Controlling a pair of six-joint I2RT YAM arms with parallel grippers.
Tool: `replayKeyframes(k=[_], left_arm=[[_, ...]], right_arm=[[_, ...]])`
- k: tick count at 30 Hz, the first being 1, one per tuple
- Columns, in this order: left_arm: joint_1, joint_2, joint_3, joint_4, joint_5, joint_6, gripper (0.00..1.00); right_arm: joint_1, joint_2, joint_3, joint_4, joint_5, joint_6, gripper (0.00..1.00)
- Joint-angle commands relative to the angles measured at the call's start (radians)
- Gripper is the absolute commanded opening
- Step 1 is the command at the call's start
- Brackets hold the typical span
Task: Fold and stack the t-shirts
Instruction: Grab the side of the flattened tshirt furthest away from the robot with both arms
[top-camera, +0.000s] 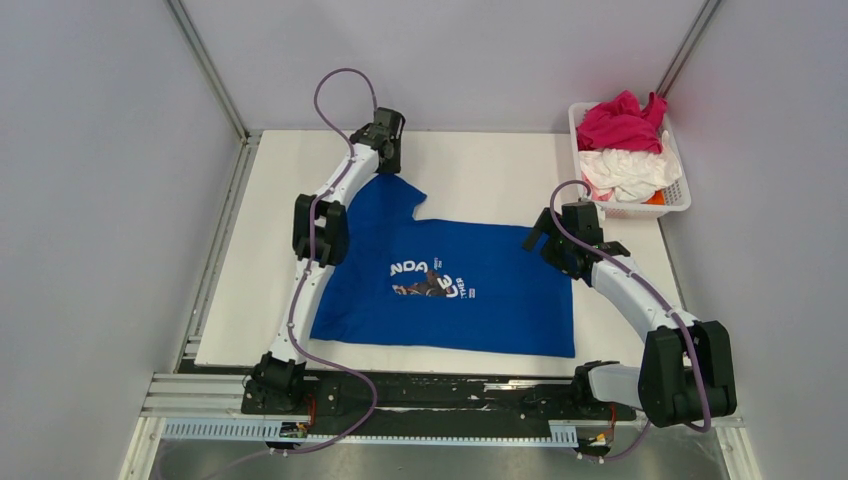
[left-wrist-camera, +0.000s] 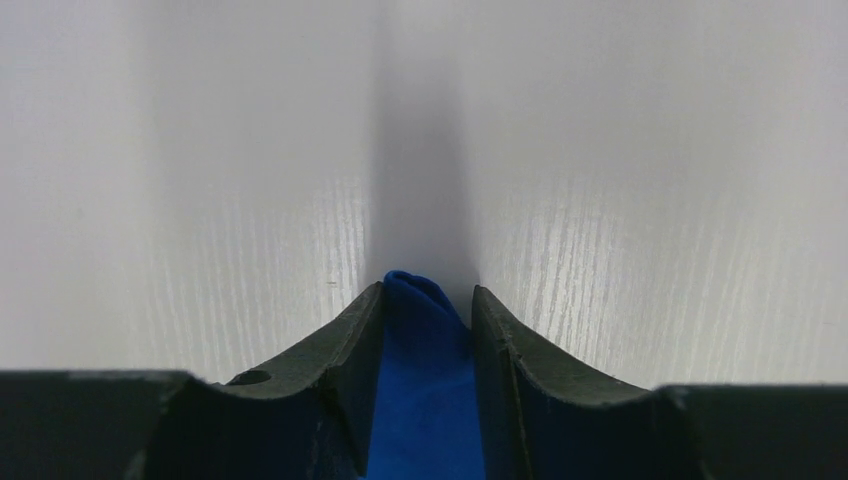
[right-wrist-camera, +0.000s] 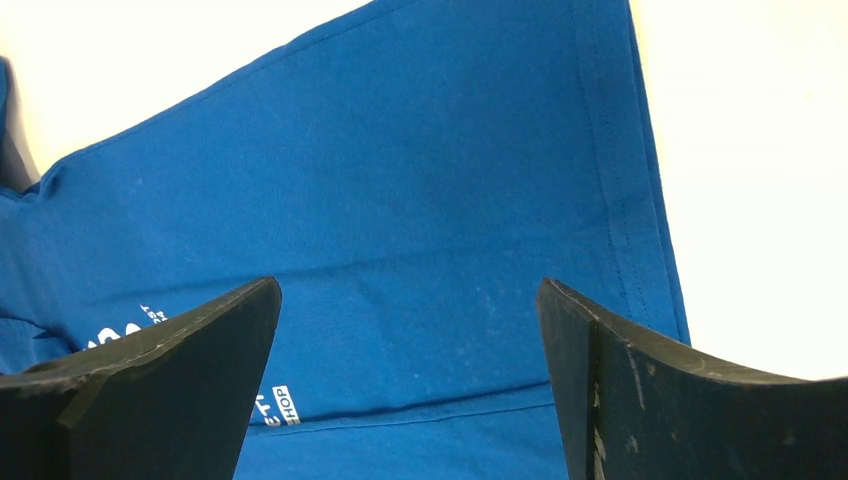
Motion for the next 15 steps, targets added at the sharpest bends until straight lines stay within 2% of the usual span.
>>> replayKeyframes(k=[1, 9, 12, 15], left_arm=[[0.012, 0.018, 0.012, -0.056, 0.021, -0.049, 0.43], [0.013, 0.007, 0.008, -0.035, -0.013, -0.027, 0.23], [0.013, 0.001, 0.005, -0.026, -0.040, -0.016, 0.01], [0.013, -0.027, -0.020, -0.007, -0.049, -0.007, 0.00]], right_arm=[[-0.006, -0.006, 0.008, 0.033, 0.024, -0.019, 1.00], [-0.007, 0.007, 0.032, 0.024, 0.073, -0.016, 1.00], [-0.008, 0.035, 0.077, 0.008, 0.140, -0.014, 1.00], [-0.016, 0.101, 0.144, -0.002, 0.209, -0.016, 1.00]])
